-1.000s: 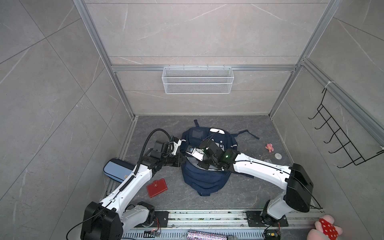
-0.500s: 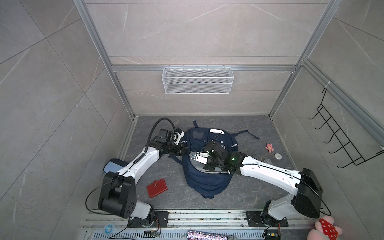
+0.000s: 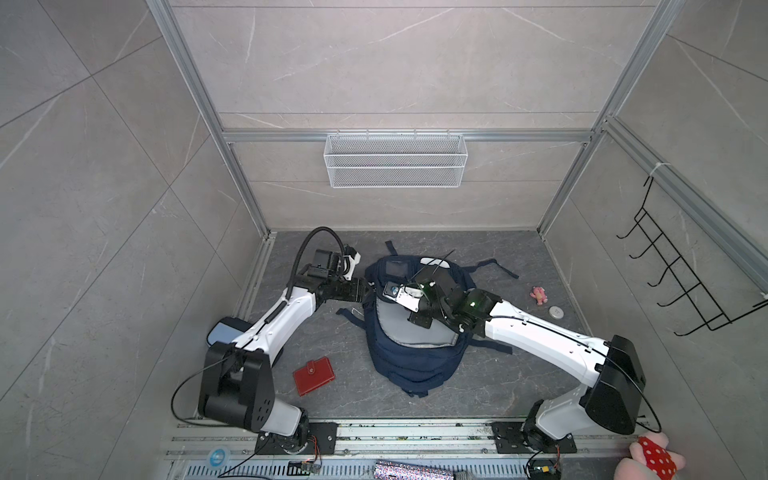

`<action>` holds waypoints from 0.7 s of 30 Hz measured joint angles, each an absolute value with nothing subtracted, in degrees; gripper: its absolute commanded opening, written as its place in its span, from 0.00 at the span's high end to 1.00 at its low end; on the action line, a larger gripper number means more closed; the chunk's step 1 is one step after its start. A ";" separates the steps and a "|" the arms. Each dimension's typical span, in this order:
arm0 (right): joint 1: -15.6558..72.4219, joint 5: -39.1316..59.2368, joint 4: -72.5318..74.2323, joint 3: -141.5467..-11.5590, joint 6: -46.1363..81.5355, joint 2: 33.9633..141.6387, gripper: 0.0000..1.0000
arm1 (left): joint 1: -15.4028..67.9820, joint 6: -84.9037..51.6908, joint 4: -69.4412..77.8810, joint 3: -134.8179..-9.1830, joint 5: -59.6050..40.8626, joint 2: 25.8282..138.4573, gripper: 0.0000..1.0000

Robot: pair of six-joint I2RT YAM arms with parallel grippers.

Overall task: Pack the student bag
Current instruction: 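Release the zipper and reach the left gripper to grasp the light-blue pencil case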

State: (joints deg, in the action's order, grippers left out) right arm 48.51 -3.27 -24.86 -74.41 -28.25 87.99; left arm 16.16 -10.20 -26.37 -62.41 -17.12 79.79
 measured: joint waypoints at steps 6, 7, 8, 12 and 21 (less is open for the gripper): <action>46.28 -3.01 -26.17 -77.28 -26.28 89.71 1.00 | 7.05 -17.41 -43.42 -62.11 -11.27 65.78 0.01; 46.06 -3.01 -26.17 -77.28 -26.06 89.71 1.00 | 4.89 -18.31 -45.84 -61.89 -10.44 64.62 0.01; 45.84 -3.01 -26.26 -77.28 -25.85 89.71 1.00 | 1.74 -18.92 -48.82 -61.65 -9.52 63.44 0.00; 45.39 -2.98 -26.39 -77.28 -24.84 89.71 1.00 | -9.89 -21.26 -56.40 -61.58 -7.40 63.26 0.00; 44.64 -1.08 -26.81 -78.15 -21.82 89.86 1.00 | -22.41 -31.03 -58.48 -54.89 -1.37 66.52 0.00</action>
